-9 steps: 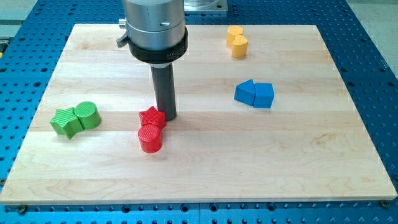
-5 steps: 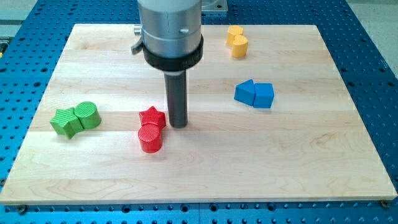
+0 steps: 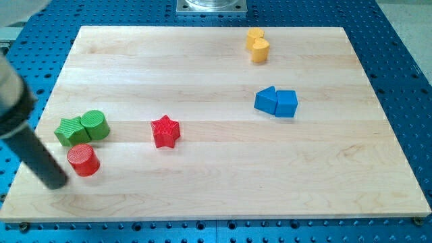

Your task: Place the red circle to the left of the red star

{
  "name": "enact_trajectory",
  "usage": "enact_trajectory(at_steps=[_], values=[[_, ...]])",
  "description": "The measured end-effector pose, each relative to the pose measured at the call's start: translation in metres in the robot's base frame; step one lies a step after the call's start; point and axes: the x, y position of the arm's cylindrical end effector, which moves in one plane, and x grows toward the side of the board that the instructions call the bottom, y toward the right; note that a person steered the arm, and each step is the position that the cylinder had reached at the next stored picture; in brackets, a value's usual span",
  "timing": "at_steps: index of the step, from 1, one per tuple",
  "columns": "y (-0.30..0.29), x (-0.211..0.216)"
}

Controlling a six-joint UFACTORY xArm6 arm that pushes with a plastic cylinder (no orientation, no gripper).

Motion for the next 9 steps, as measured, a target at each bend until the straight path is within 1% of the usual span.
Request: enact_trajectory(at_steps=[1, 3, 4, 5, 7, 8, 9], values=[[0.05, -0.005], [-0.058, -0.001], [0.003, -0.023], [0.033, -0.032], [0.022, -0.055], [0.049, -0.056], [0.058, -0.055]])
